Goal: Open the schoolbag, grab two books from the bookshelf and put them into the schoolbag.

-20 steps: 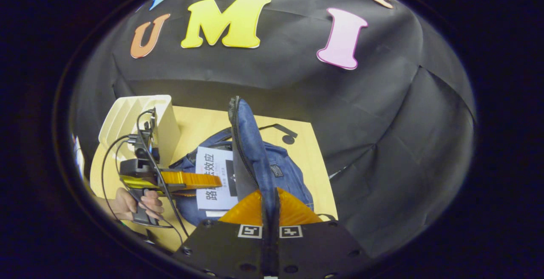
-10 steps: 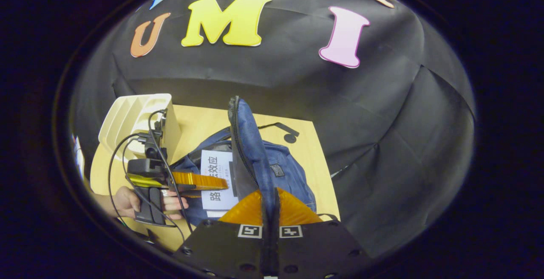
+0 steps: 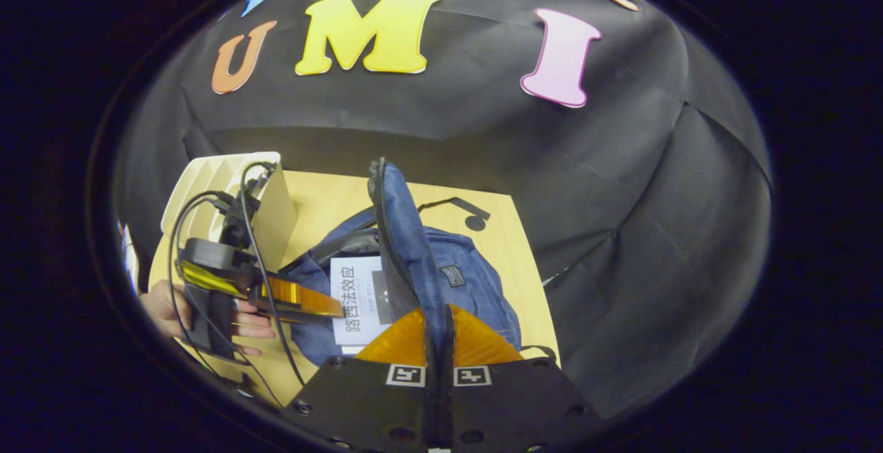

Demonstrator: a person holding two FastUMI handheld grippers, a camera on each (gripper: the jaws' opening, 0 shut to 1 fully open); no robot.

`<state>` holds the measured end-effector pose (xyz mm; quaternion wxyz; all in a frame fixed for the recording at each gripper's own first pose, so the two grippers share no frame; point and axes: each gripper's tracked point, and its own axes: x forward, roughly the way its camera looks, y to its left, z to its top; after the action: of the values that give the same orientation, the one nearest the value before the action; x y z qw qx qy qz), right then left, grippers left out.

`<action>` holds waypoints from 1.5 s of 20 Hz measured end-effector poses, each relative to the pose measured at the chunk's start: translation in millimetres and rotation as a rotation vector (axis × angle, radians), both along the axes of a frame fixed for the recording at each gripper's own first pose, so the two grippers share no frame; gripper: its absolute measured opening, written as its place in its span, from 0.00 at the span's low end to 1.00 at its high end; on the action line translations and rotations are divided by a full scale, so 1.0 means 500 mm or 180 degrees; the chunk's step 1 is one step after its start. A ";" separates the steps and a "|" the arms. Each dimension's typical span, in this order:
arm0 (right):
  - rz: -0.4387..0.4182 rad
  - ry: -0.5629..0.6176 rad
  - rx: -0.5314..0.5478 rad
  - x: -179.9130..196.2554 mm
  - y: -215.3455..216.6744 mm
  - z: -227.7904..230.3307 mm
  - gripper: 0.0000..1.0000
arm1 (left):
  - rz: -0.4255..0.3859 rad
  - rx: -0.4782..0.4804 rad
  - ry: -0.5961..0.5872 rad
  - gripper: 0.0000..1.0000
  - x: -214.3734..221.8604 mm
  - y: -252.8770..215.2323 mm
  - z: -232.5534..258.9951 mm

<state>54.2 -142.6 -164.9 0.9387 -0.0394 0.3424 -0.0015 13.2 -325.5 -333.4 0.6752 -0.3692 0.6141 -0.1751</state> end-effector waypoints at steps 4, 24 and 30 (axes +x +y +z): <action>0.0013 -0.0009 0.0046 -0.006 0.015 0.001 0.00 | -0.0130 0.0436 -0.0526 0.67 0.002 0.080 0.082; 0.0088 0.0142 0.0350 -0.048 0.192 -0.026 0.02 | 0.0637 0.2203 -0.2654 0.66 0.059 0.586 0.487; 0.0233 0.0114 0.0543 -0.072 0.263 -0.016 0.20 | 0.0894 0.2459 -0.3035 0.68 0.029 0.678 0.547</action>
<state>18.2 -11.1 -172.7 0.9318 0.0282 0.3563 0.0627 27.5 13.5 -60.0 0.9760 -0.0572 0.2102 0.0044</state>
